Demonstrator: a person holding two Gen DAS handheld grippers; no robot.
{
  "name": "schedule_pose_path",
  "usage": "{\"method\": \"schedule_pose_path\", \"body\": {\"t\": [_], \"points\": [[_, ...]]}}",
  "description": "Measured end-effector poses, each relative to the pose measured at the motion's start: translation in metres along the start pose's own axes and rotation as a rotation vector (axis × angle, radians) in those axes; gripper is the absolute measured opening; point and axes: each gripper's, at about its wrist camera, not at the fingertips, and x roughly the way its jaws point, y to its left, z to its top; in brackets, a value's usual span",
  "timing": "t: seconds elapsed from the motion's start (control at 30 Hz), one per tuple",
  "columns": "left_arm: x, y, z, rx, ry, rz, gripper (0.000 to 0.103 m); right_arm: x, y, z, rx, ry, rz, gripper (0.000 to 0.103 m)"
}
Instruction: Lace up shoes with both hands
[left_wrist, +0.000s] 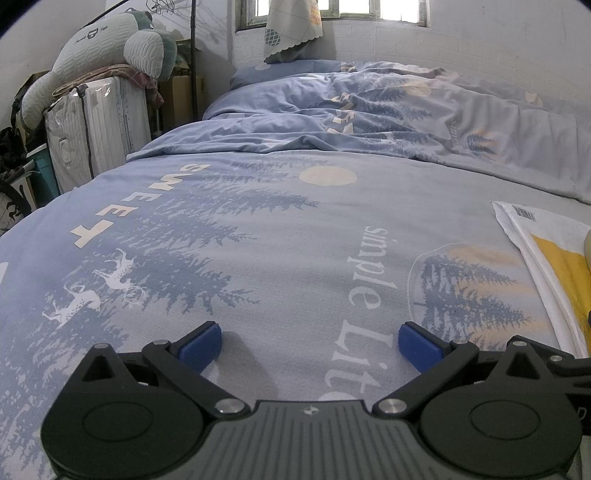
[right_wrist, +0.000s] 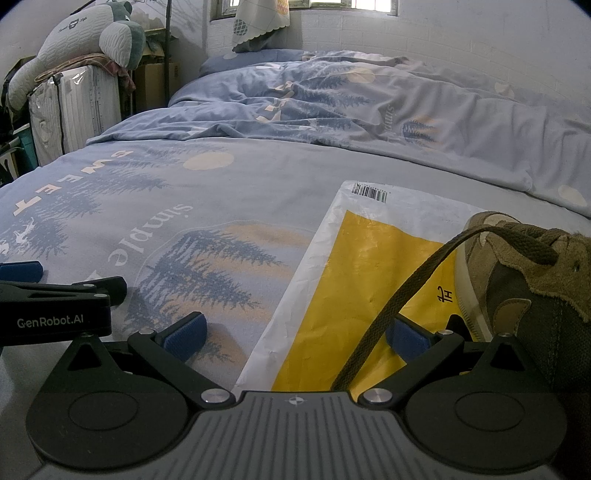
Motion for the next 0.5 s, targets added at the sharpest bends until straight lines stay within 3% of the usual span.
{"method": "schedule_pose_path", "body": {"t": [0.5], "points": [[-0.0003, 0.0002, -0.0004, 0.0, 0.0, 0.001, 0.103, 0.0009, 0.0007, 0.0002, -0.001, -0.001, -0.001, 0.103]]}}
